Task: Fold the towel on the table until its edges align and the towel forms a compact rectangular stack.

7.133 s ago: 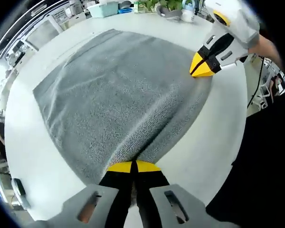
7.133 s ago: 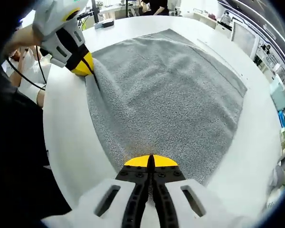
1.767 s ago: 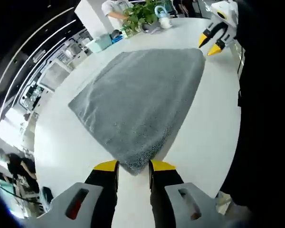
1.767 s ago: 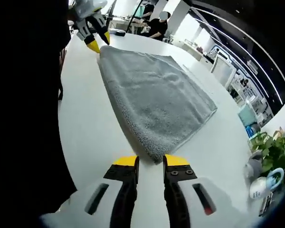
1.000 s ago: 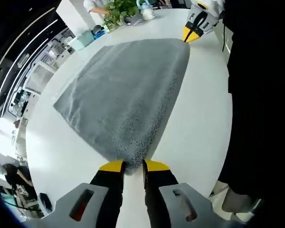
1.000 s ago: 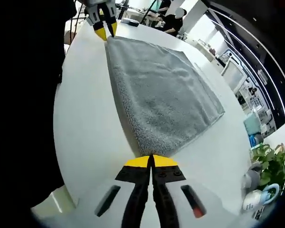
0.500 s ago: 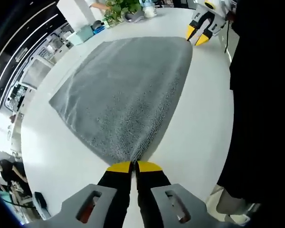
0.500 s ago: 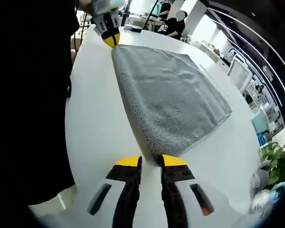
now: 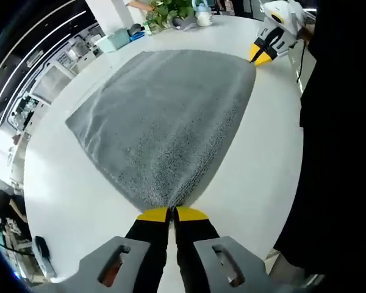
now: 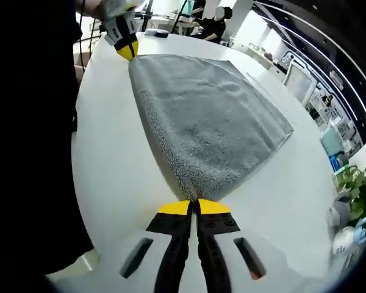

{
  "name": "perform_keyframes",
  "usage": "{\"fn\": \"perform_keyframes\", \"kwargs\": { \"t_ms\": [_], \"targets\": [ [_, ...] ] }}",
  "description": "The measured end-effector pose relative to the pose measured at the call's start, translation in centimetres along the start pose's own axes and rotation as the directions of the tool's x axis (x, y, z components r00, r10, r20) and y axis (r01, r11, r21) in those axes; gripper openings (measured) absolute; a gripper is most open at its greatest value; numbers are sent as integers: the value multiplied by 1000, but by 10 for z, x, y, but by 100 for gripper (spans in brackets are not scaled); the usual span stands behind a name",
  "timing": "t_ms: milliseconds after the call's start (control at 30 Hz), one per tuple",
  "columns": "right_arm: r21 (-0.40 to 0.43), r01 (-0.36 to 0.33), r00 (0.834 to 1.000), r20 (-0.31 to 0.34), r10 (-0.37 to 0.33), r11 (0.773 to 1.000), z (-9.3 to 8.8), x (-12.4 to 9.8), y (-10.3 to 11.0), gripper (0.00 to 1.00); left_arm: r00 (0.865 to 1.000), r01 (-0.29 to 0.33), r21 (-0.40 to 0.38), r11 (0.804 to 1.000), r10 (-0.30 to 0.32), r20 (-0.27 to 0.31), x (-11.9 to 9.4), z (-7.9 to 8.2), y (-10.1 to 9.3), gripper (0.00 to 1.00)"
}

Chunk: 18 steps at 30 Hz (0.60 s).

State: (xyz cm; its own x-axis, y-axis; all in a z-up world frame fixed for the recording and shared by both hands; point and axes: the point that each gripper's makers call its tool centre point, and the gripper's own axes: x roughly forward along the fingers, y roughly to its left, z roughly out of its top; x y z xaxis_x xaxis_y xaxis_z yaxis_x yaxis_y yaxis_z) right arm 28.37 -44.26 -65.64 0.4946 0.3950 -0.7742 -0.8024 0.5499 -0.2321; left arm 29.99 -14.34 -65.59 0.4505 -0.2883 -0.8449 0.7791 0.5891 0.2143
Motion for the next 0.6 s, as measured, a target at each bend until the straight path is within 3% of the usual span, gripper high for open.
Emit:
{"fn": "perform_keyframes", "kwargs": {
  "t_ms": [133,233,267,333,367,400,467,533,567,600],
  "targets": [
    [217,-10,998,60,-3,976,2,1,-5,0,998,2,-206,979,10,61,0,3,3,3],
    [443,-75,983,182,-8,893,17,-6,-11,0,991,35,-371,928,15,132,-2,10,8,2],
    [514,-109,970,244,-23,851,27,-10,-17,0,984,53,-418,907,23,175,-3,16,10,2],
    [587,-133,953,298,-61,799,36,-15,-28,0,972,74,-495,866,49,229,-8,25,15,2],
    [626,-148,942,324,-83,766,40,-17,-34,0,961,102,-543,833,59,271,-12,31,17,2],
    [647,-147,934,339,-110,748,41,-18,-40,0,954,123,-564,816,60,295,-14,35,18,2],
    [688,-178,908,390,-152,703,48,-22,-47,0,950,137,-585,800,61,306,-18,38,21,2],
    [726,-214,888,424,-181,653,51,-24,-49,0,948,130,-584,801,72,310,-21,41,26,2],
    [732,-229,882,435,-182,641,53,-25,-49,0,941,132,-581,803,82,328,-23,46,29,2],
    [737,-244,876,446,-183,630,54,-26,-49,0,923,148,-597,788,106,369,-27,55,33,2]
  ]
}}
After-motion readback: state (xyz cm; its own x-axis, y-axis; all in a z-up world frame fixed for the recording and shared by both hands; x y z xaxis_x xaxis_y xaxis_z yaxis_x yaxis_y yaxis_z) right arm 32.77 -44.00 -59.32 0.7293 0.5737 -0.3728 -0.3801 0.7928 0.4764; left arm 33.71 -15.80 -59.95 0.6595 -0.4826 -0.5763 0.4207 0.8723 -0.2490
